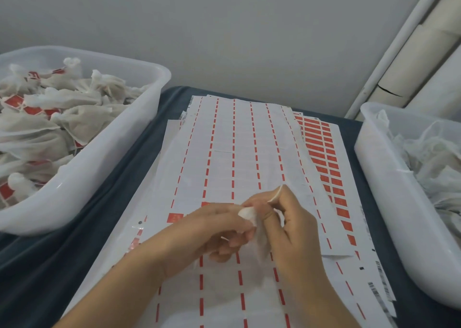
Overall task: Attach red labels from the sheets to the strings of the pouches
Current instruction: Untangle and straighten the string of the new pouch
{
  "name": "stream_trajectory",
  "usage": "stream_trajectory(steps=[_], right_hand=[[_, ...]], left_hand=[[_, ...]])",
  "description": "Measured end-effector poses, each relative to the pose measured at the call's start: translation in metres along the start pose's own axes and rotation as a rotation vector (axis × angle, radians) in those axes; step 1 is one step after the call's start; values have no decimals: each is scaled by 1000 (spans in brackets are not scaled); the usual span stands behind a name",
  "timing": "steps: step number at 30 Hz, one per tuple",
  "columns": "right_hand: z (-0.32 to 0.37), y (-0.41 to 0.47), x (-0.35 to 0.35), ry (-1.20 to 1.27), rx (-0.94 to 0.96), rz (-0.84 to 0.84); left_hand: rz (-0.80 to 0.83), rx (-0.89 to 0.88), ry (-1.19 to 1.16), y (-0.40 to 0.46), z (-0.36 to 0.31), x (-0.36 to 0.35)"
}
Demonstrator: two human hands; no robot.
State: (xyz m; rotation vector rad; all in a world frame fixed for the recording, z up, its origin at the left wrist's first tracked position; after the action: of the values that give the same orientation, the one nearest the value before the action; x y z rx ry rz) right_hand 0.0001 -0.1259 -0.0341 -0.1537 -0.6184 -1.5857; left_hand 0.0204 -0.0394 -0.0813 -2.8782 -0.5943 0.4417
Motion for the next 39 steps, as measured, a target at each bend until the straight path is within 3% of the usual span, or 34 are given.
stream_trajectory(steps=[4, 12, 23, 28, 33, 39], right_hand=[[-17, 2, 9, 123, -149, -42], [-38, 3, -2, 476, -378, 70], [-26, 5, -3, 327, -303, 171], [-25, 5, -11, 327, -310, 361], [-26, 4, -6, 298, -305, 300], [-38, 1, -6, 299, -397, 266]], left_hand=[[-172, -128, 89, -5, -7, 10], [-178, -212, 272, -7, -13, 4], [-245, -240, 294, -10, -17, 9], [-259, -235, 285, -11, -19, 16], [-314, -274, 442, -13, -21, 10], [-362, -390, 370, -22, -34, 15]])
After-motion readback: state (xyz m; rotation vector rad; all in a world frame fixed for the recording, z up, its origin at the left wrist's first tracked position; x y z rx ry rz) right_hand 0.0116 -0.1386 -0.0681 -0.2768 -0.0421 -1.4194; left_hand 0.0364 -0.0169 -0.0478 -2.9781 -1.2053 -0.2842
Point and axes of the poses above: each hand's wrist, its own y-axis towards the middle knuckle, its own x-axis out of the back of the hand, z = x × y, the point moved 9 cm from there along y, towards the middle knuckle, and after that the axes turned 13 degrees about z, right-handed, at the moved point
